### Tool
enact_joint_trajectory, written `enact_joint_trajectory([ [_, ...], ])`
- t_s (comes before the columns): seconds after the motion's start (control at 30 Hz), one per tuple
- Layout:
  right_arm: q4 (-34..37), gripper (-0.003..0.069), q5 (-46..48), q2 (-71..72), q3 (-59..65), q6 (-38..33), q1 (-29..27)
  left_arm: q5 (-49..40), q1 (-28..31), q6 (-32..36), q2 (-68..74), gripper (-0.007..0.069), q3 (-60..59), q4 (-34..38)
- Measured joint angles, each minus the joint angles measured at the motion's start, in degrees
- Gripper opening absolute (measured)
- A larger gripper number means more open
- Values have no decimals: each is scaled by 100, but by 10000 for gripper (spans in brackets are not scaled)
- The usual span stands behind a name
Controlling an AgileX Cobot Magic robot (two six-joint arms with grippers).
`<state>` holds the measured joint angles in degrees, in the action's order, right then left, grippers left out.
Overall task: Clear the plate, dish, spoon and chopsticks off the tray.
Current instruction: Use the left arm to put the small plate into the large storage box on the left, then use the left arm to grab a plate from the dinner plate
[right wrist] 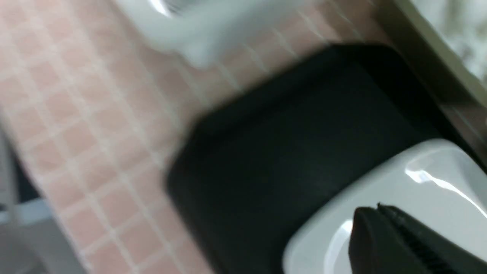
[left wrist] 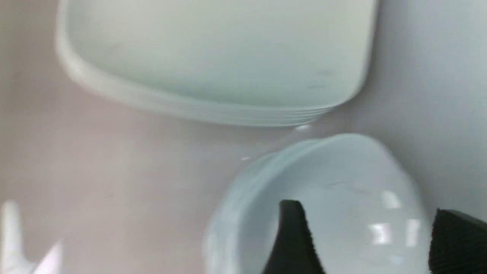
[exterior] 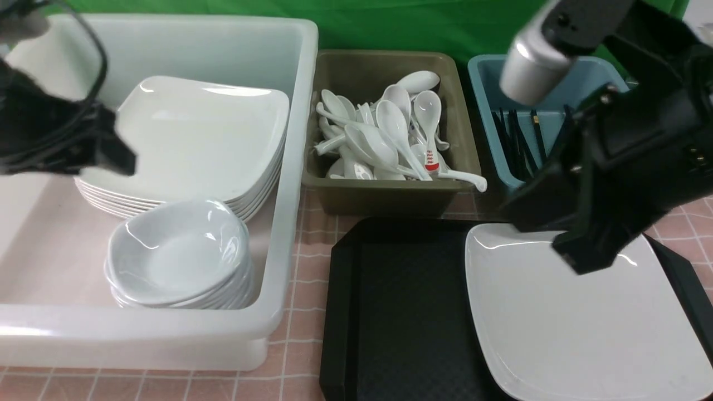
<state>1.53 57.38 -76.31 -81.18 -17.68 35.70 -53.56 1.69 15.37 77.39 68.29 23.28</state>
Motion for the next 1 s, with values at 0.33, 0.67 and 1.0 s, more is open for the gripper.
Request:
enact_joint_trajectory([
  [0.33, -478, 30, 715, 596, 259, 245, -1451, 963, -3558, -709, 1122, -3, 311, 209],
  [0.67, -343, 30, 530, 1561, 1126, 245, -1692, 803, -4571, -2161, 3862, 212, 2548, -1033],
  [1.0, -328, 30, 471, 1957, 1145, 245, -1694, 1233, -4571, -2393, 5159, 503, 3657, -1383],
])
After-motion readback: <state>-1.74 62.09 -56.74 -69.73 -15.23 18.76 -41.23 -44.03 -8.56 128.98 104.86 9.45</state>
